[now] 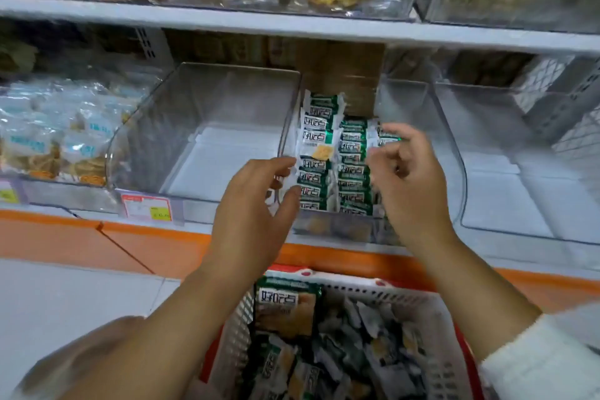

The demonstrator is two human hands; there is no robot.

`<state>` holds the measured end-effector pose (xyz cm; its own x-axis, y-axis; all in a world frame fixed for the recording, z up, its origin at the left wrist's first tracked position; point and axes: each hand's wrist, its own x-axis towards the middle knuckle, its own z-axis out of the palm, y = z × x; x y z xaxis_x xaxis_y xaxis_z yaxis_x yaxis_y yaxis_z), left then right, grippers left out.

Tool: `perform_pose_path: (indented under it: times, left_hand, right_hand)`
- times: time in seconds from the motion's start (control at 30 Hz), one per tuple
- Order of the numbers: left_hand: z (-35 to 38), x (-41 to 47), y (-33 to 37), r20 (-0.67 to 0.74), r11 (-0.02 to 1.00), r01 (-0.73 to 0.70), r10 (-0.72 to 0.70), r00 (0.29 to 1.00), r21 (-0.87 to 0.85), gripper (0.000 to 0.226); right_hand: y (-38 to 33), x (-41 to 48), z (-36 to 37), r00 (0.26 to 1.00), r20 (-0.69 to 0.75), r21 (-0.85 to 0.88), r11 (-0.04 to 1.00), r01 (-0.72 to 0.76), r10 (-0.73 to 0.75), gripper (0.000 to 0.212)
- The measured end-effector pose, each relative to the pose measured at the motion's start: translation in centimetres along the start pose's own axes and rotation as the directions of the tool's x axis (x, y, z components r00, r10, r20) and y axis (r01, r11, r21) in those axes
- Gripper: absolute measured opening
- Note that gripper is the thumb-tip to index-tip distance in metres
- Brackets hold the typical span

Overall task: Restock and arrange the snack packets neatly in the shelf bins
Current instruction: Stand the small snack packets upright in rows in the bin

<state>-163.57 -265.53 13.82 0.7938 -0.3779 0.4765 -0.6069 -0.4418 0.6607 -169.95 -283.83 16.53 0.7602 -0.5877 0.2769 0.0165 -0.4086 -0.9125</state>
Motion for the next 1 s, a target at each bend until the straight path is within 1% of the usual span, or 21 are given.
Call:
perform_pose_path:
  times: [0.03, 0.1, 0.17, 0.2, 0.23, 0.27, 0.3, 0.33, 0.37, 0.4, 0.43, 0.47, 0.53, 0.57, 0.63, 0.7, 0.77, 0.83, 0.9, 0.93, 1.0]
  left_hand:
    - [0.5, -1.5, 0.3, 0.027, 0.999, -0.028, 0.029, 0.999, -0.015, 0.029]
    - [2.2, -4.8, 0.4, 0.164, 0.999, -0.011, 0.017, 0.986, -0.037, 0.026]
    - [4.6, -8.4, -0.4, 0.33, 0.998, 0.058, -0.042, 0.943, -0.036, 0.028]
    - [5.8, -10.3, -1.0, 0.418, 0.994, 0.111, -0.096, 0.903, -0.012, 0.03]
    - [7.2, -12.1, -1.9, 0.506, 0.986, 0.166, -0.16, 0.847, 0.034, 0.031]
    - [8.4, -14.0, -3.0, 0.585, 0.971, 0.22, -0.231, 0.778, 0.091, 0.032]
    - [9.6, -15.9, -4.1, 0.646, 0.953, 0.27, -0.295, 0.704, 0.14, 0.032]
    - [10.4, -17.7, -5.0, 0.699, 0.931, 0.313, -0.349, 0.625, 0.185, 0.032]
    - [11.2, -19.2, -5.8, 0.736, 0.912, 0.341, -0.391, 0.552, 0.229, 0.035]
    - [11.7, -20.5, -6.3, 0.762, 0.896, 0.352, -0.424, 0.489, 0.272, 0.041]
    - [12.1, -21.4, -6.7, 0.778, 0.886, 0.35, -0.443, 0.445, 0.305, 0.047]
    - [12.4, -22.1, -7.0, 0.79, 0.882, 0.344, -0.451, 0.416, 0.323, 0.051]
    - [13.2, -22.5, -7.6, 0.804, 0.882, 0.356, -0.443, 0.397, 0.31, 0.054]
    - [13.8, -22.4, -8.0, 0.802, 0.886, 0.359, -0.433, 0.411, 0.293, 0.056]
    - [15.0, -21.9, -8.6, 0.791, 0.89, 0.371, -0.42, 0.445, 0.263, 0.061]
    - [16.5, -21.4, -9.4, 0.791, 0.9, 0.353, -0.404, 0.46, 0.255, 0.063]
    - [17.9, -21.1, -10.3, 0.817, 0.915, 0.3, -0.381, 0.432, 0.268, 0.064]
    - [19.2, -21.1, -11.2, 0.849, 0.934, 0.234, -0.345, 0.4, 0.27, 0.065]
    - [20.2, -21.2, -11.7, 0.86, 0.936, 0.2, -0.346, 0.375, 0.289, 0.065]
    - [20.5, -21.1, -11.6, 0.858, 0.935, 0.197, -0.35, 0.375, 0.295, 0.063]
    - [20.9, -21.0, -11.4, 0.838, 0.931, 0.198, -0.362, 0.408, 0.306, 0.054]
  right_hand:
    - [-0.1, -2.2, -1.2, 1.0, -0.024, 0.065, 0.998, 0.002, 0.0, 0.017]
    - [1.2, -6.0, -2.8, 0.996, -0.077, 0.165, 0.986, -0.019, 0.033, 0.014]
    - [4.8, -9.6, -3.4, 0.984, -0.089, 0.182, 0.973, -0.139, 0.157, 0.019]
    - [7.2, -11.2, -3.7, 0.968, -0.068, 0.15, 0.961, -0.231, 0.243, 0.02]
    - [10.1, -12.8, -3.9, 0.943, -0.031, 0.083, 0.941, -0.327, 0.331, 0.02]
    - [13.1, -14.5, -4.2, 0.904, 0.025, -0.01, 0.905, -0.426, 0.426, 0.018]
    - [16.2, -16.3, -4.8, 0.838, 0.087, -0.128, 0.841, -0.526, 0.538, 0.011]
    - [18.7, -17.8, -5.3, 0.751, 0.144, -0.25, 0.758, -0.602, 0.644, 0.014]
    - [20.8, -19.3, -5.9, 0.668, 0.194, -0.359, 0.685, -0.634, 0.719, 0.027]
    - [22.2, -20.4, -6.3, 0.603, 0.234, -0.433, 0.637, -0.638, 0.763, 0.037]
    - [22.9, -21.0, -6.6, 0.564, 0.258, -0.466, 0.613, -0.638, 0.784, 0.045]
    - [23.1, -21.3, -6.6, 0.552, 0.279, -0.463, 0.614, -0.64, 0.786, 0.052]
    - [23.9, -21.4, -5.9, 0.558, 0.322, -0.452, 0.642, -0.619, 0.765, 0.065]
    - [24.3, -21.3, -5.4, 0.548, 0.327, -0.49, 0.634, -0.599, 0.77, 0.072]
    - [25.5, -21.5, -4.3, 0.564, 0.31, -0.584, 0.621, -0.522, 0.765, 0.086]
    - [26.8, -21.6, -3.5, 0.562, 0.297, -0.656, 0.593, -0.467, 0.772, 0.095]
    - [27.8, -21.4, -2.8, 0.554, 0.269, -0.678, 0.564, -0.472, 0.788, 0.099]
    - [28.9, -21.0, -2.5, 0.565, 0.242, -0.661, 0.56, -0.499, 0.789, 0.098]
    - [29.5, -20.6, -2.3, 0.569, 0.223, -0.684, 0.543, -0.487, 0.792, 0.097]
    - [29.8, -20.5, -2.2, 0.571, 0.207, -0.695, 0.53, -0.486, 0.795, 0.098]
    - [30.3, -20.5, -2.0, 0.551, 0.187, -0.69, 0.508, -0.515, 0.813, 0.097]
